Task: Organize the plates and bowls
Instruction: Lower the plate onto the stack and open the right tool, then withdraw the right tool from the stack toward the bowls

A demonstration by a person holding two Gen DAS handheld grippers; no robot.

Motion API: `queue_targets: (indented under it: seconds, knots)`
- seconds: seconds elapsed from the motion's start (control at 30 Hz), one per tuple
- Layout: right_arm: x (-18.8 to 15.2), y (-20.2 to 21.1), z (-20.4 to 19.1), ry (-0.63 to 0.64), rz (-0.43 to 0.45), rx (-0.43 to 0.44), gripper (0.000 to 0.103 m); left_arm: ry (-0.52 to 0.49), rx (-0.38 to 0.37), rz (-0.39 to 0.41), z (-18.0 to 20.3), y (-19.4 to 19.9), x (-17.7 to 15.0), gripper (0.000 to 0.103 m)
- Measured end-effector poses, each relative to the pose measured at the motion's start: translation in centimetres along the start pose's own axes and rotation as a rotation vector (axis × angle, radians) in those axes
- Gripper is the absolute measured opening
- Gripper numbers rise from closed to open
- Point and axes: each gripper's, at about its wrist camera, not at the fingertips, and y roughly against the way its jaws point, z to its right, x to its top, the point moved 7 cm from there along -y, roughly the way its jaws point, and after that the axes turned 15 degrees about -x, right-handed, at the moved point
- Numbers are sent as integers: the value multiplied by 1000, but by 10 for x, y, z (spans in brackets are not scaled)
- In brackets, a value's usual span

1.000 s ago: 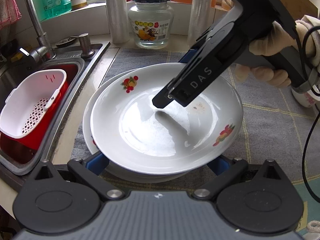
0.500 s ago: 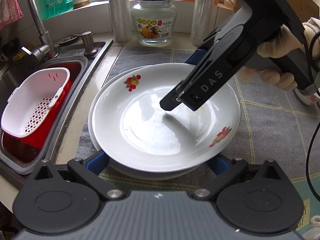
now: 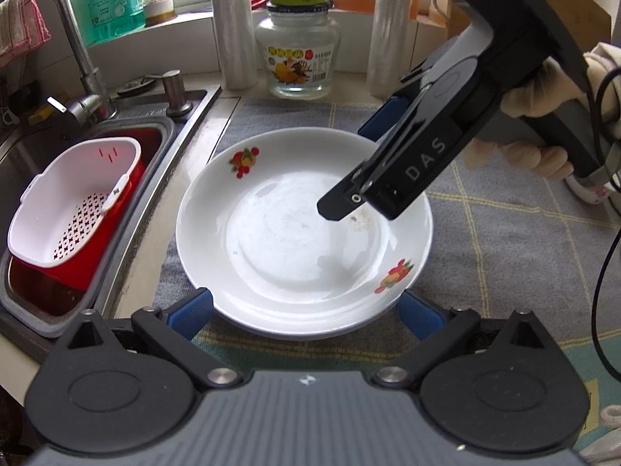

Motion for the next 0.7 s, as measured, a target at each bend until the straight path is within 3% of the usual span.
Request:
queue_targets:
  seconds: [0.23,0.7]
  knots:
    - [1,17,6,-51,58,-44,103,-42,23,87,5,14,9,101]
    - [-26,50,4,-96,134,-168,103,-16,34,128,1,20,5,102]
